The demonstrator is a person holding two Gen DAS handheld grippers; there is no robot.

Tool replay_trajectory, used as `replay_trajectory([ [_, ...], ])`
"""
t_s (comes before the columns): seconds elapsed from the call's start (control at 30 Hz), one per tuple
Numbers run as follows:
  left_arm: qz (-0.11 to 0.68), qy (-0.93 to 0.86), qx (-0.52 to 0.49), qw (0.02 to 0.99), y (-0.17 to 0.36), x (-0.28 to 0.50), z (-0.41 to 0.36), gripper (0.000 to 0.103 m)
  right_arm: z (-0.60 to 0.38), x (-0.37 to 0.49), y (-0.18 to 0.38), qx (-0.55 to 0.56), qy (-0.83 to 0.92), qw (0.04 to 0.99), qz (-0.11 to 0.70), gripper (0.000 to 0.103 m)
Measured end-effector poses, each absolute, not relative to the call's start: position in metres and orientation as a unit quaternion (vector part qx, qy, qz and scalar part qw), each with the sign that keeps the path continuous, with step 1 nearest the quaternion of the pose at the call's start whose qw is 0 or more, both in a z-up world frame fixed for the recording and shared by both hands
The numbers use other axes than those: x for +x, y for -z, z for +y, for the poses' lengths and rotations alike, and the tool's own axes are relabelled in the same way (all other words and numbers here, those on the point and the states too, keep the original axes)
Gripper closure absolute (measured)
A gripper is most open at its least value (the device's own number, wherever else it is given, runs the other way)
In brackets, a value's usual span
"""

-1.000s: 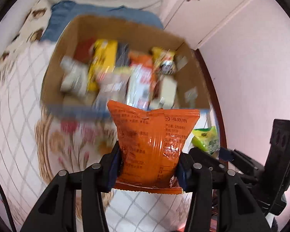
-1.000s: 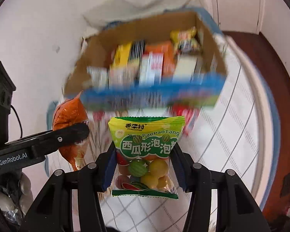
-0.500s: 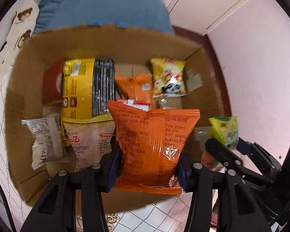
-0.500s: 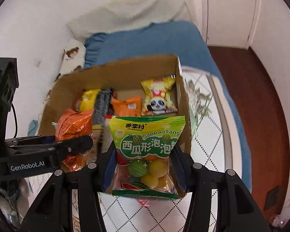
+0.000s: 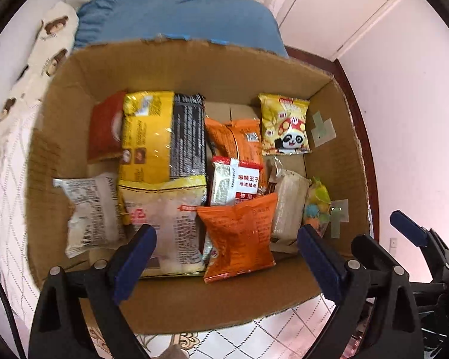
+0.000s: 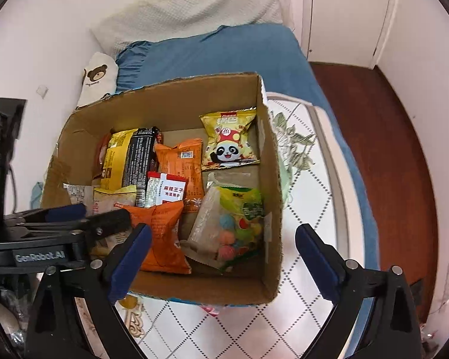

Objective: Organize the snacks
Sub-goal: 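Carry the orange packet and green candy bag into the box, open both tools, then grasp the yellow round candy with the left tool while the right tool grasps the red triangle packet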

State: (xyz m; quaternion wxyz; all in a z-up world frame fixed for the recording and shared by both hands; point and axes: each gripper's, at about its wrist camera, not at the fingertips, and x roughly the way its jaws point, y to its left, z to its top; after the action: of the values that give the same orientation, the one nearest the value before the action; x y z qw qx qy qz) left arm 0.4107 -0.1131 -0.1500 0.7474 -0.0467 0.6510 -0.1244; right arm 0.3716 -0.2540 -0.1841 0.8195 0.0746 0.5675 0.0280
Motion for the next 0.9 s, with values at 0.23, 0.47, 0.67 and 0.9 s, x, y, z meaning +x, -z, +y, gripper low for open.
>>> replay_trajectory([
  [0.23, 0.560, 0.073, -0.003, 0.825, 0.110, 0.375, -0.105, 0.007, -0.244, 0.349, 0.167, 0.043, -0.016, 0.836, 0.547, 0.005],
  [0.47, 0.504, 0.047, 0.010, 0.863, 0.080, 0.333, -0.090, 0.007, -0.233, 0.317, 0.142, 0.029, -0.008, 0.857, 0.514, 0.004],
  [0.67, 0.459, 0.038, 0.018, 0.887, 0.054, 0.294, -0.083, 0.007, -0.225, 0.288, 0.115, 0.018, -0.005, 0.878, 0.479, 0.004],
  [0.9, 0.419, 0.025, 0.014, 0.908, 0.029, 0.262, -0.077, 0.007, -0.214, 0.253, 0.083, 0.013, -0.007, 0.898, 0.441, 0.004],
])
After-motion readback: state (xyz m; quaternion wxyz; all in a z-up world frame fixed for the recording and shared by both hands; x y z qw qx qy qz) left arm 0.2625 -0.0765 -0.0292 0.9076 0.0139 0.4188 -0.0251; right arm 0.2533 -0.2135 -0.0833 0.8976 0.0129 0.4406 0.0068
